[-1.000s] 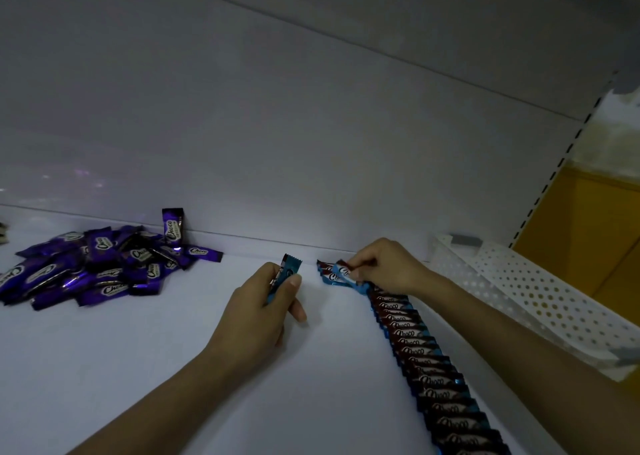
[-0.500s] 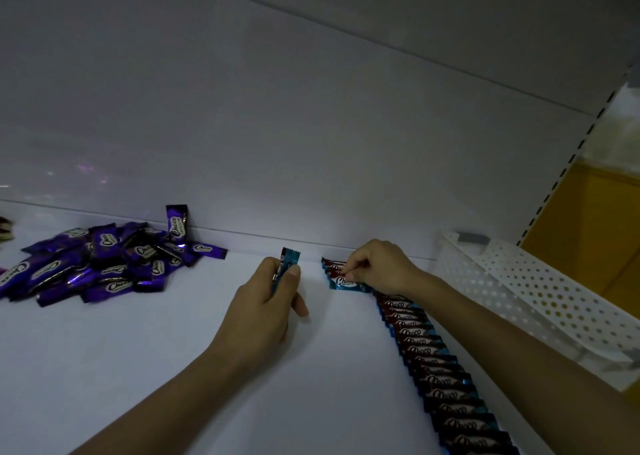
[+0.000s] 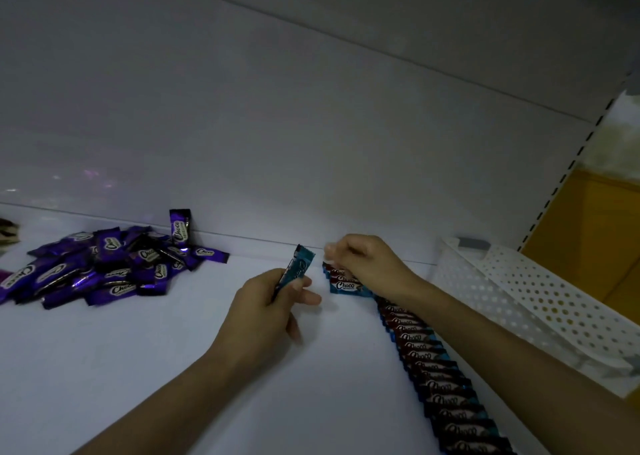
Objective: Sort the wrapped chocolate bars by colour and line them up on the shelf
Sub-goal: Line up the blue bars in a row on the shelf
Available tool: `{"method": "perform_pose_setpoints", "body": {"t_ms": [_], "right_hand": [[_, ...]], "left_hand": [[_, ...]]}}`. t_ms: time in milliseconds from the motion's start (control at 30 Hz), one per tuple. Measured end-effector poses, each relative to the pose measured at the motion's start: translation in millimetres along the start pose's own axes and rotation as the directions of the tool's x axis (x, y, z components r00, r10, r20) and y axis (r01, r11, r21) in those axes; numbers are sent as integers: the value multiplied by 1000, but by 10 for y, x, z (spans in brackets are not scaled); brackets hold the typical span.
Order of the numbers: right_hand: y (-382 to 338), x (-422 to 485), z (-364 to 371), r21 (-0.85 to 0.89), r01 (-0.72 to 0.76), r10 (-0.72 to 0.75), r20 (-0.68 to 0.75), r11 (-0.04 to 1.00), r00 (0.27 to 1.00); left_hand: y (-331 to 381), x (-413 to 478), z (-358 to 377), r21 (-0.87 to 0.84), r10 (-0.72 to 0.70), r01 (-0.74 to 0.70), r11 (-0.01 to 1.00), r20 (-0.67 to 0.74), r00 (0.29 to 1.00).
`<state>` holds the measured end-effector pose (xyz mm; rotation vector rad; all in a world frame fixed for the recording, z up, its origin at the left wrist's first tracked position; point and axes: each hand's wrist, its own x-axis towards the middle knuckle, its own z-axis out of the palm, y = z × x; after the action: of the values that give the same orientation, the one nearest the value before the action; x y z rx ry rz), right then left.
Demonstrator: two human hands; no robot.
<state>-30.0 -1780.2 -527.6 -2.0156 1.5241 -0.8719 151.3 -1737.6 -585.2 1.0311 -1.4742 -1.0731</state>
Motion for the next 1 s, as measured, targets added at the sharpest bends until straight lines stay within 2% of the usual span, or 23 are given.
{"method": "perform_pose_setpoints", "body": {"t_ms": [33, 100, 233, 433, 533, 700, 867, 1000], "right_hand": [[-84, -45, 27, 146, -26, 17, 59, 989, 998], [-181, -129, 86, 246, -34, -5, 154, 969, 988], [-242, -172, 109, 285, 15, -64, 163, 959, 984], [-167, -192, 30, 316, -118, 47, 224, 941, 973], [-158, -236, 16, 306, -156, 80, 244, 939, 966], [-157, -269, 37, 183, -134, 106, 156, 974, 982], [-235, -296, -10, 464, -189, 114, 186, 866, 976], [-244, -332, 36, 487, -98, 93, 33, 868, 995]], "left_hand": [[3, 3, -5, -12, 9, -9, 1000, -2, 1000], [11, 7, -16, -35, 29, -29, 999, 6, 1000], [22, -10, -19, -59, 81, -80, 995, 17, 997], [-2, 34, -38, -85, 100, -113, 990, -138, 985], [-11, 28, -26, -74, 84, -97, 992, -159, 984], [41, -29, -44, 5, 167, -169, 986, -189, 968], [151, -67, -44, -157, 137, -168, 973, -190, 972], [114, -62, -25, -107, 153, -164, 981, -111, 982]]}}
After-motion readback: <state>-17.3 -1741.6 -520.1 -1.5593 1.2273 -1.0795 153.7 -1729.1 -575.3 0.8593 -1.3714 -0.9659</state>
